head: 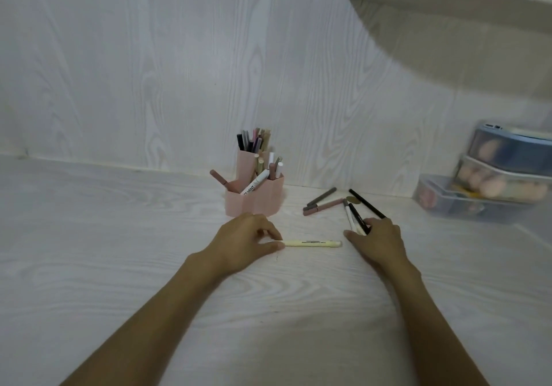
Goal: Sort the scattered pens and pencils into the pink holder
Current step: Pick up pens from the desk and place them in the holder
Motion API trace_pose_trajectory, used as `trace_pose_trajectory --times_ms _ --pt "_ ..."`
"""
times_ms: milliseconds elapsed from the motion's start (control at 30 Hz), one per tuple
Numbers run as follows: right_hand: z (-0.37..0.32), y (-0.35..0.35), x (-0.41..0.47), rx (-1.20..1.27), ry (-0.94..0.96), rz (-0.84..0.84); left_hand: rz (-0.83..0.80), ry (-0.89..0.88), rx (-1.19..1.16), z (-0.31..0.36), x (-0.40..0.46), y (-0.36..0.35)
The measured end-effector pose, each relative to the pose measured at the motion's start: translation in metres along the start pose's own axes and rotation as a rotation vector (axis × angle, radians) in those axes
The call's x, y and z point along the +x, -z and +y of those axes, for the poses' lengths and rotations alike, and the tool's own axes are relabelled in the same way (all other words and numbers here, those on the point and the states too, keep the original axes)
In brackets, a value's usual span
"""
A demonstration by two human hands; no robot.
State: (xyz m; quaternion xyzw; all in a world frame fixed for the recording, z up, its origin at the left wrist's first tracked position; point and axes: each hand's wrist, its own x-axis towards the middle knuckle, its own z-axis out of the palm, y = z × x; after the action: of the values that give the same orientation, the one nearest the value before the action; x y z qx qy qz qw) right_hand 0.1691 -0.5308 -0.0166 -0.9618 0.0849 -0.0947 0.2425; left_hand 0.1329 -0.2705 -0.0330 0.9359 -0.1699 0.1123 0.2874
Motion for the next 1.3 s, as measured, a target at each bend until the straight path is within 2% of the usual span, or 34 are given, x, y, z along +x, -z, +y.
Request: trace_pose_trajectory --times_ms 67,133,200,267,333,433,533,633,867,967,1067,1133,1300 --pt "-0.007 -0.001 -0.001 0.109 0.085 -0.121 0.034 0.05 -0.106 -0.003 -0.001 0.001" --pt "-0.016 0.0 -0.004 0.171 0.15 -0.254 0.126 0.085 -0.318 -0.002 0.0 0.007" --pt "-0.022 -0.003 -0.006 0.195 0.183 -0.274 0.238 0.053 -0.548 0.004 0.002 0.02" --pt "-0.024 -0.006 -0.007 0.24 0.163 -0.205 0.41 0.027 -0.704 0.011 0.004 0.039" --pt "-0.023 -0.008 -0.01 0.202 0.107 -0.101 0.665 0.03 -0.746 0.016 0.005 0.057" --pt "-0.023 -0.007 -0.013 0.018 0.094 -0.019 1.049 0.048 -0.682 0.017 0.001 0.077" --pt "-0.025 -0.006 -0.016 -0.013 0.161 -0.024 1.242 0.074 -0.524 0.013 -0.004 0.085" --pt "-0.029 -0.007 -0.019 -0.064 0.213 -0.013 1.216 0.112 -0.343 0.005 -0.003 0.078" --pt "-0.032 -0.01 -0.025 -0.04 0.287 0.112 0.856 0.168 -0.02 -0.017 -0.001 0.046" --pt "-0.037 -0.004 -0.026 0.176 0.368 0.244 0.757 0.123 0.049 -0.026 0.003 0.04" --pt "-0.054 0.006 -0.028 0.583 0.392 0.25 0.67 0.15 0.103 -0.036 0.005 0.038" --pt "-0.07 0.015 -0.033 0.768 0.441 0.265 0.612 0.22 0.062 -0.041 0.005 0.037" --pt "-0.135 0.036 -0.035 0.867 0.658 0.322 0.572 0.304 -0.17 -0.053 0.005 0.033"
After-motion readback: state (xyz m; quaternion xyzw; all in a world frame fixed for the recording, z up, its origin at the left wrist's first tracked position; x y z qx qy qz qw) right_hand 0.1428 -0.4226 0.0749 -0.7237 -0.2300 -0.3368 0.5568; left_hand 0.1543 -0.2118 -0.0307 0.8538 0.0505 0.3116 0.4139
